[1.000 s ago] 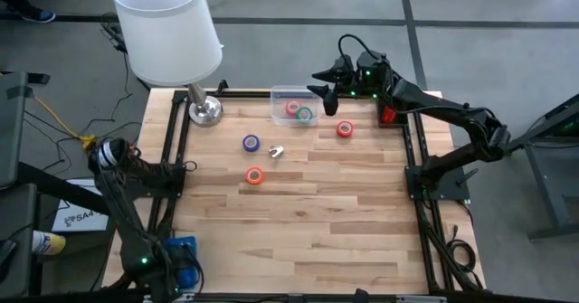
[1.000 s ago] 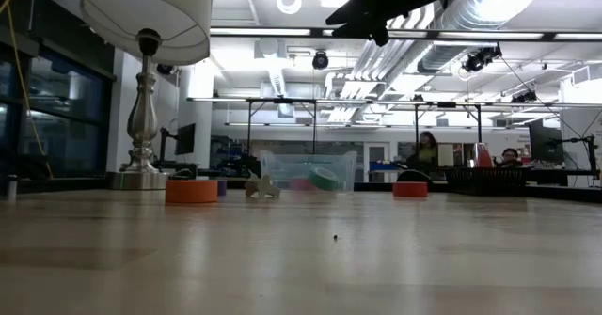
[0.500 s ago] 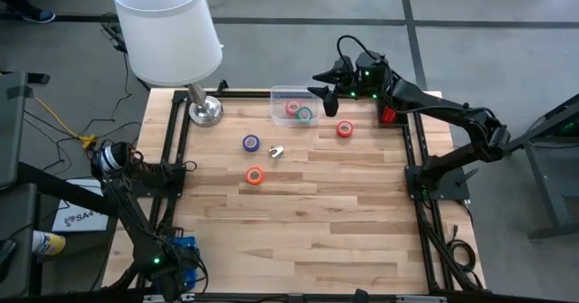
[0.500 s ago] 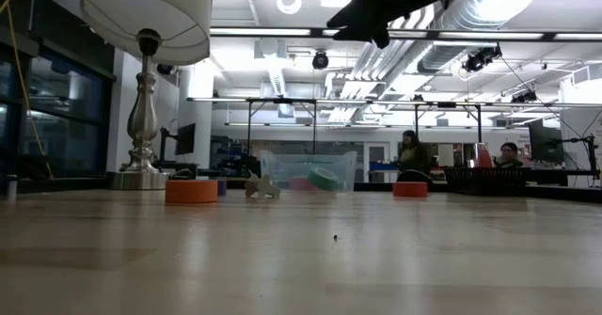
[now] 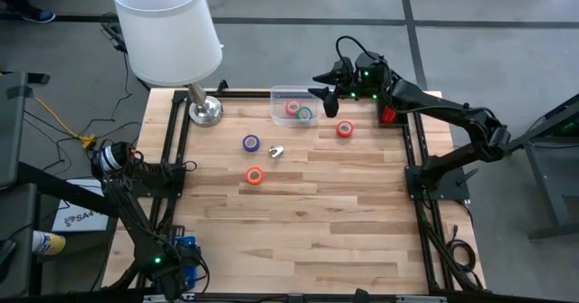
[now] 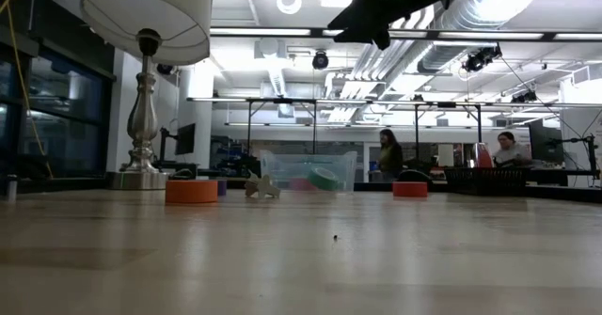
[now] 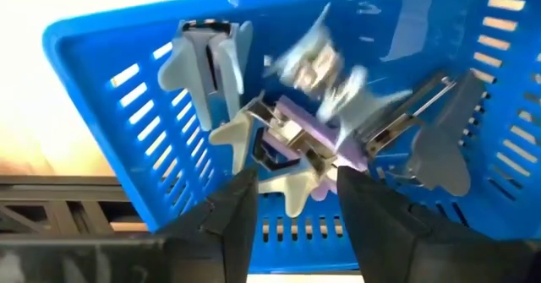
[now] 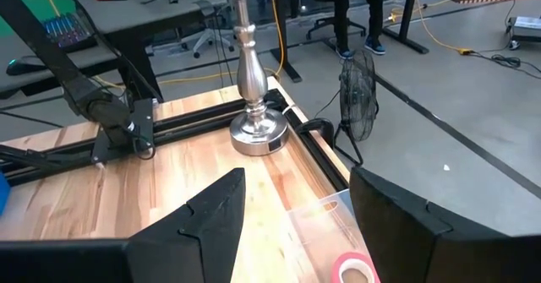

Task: Pick and place Stapler, Stapler remover, tape
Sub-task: Put the gray staple remover into the blue bin

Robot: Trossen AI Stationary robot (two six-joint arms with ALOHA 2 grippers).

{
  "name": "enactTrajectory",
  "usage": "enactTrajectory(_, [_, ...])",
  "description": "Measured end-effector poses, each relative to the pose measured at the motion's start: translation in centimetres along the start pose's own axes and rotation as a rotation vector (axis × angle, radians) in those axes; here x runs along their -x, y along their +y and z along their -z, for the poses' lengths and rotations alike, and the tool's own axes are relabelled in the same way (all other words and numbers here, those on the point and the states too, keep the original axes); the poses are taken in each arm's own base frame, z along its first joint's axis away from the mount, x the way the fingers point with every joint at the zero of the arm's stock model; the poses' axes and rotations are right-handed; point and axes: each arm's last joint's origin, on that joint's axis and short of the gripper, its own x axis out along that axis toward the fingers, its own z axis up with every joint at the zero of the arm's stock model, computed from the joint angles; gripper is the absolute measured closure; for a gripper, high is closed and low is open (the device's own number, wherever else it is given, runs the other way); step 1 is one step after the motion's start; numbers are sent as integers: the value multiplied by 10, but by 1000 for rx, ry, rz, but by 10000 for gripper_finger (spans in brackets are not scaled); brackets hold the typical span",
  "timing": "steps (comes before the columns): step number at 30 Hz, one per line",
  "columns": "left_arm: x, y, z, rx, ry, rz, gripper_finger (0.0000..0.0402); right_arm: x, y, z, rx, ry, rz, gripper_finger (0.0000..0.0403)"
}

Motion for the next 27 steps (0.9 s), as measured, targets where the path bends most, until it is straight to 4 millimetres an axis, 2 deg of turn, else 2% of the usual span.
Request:
enactTrajectory(6, [5,3,3,5,0,-7,239,0,0,2,-5,19,0,198])
enactTrajectory(14, [34,15,14,73,-2,-97,239,0,2,6,-6,63,-76,198])
enactTrajectory(22, [51,30,20,237,-120,-174,238,-16,6,24,25,169,-143,198])
enactTrajectory(27, [61,47,12,359,-240,-246,238,-29,12,35,66,214,-166,198])
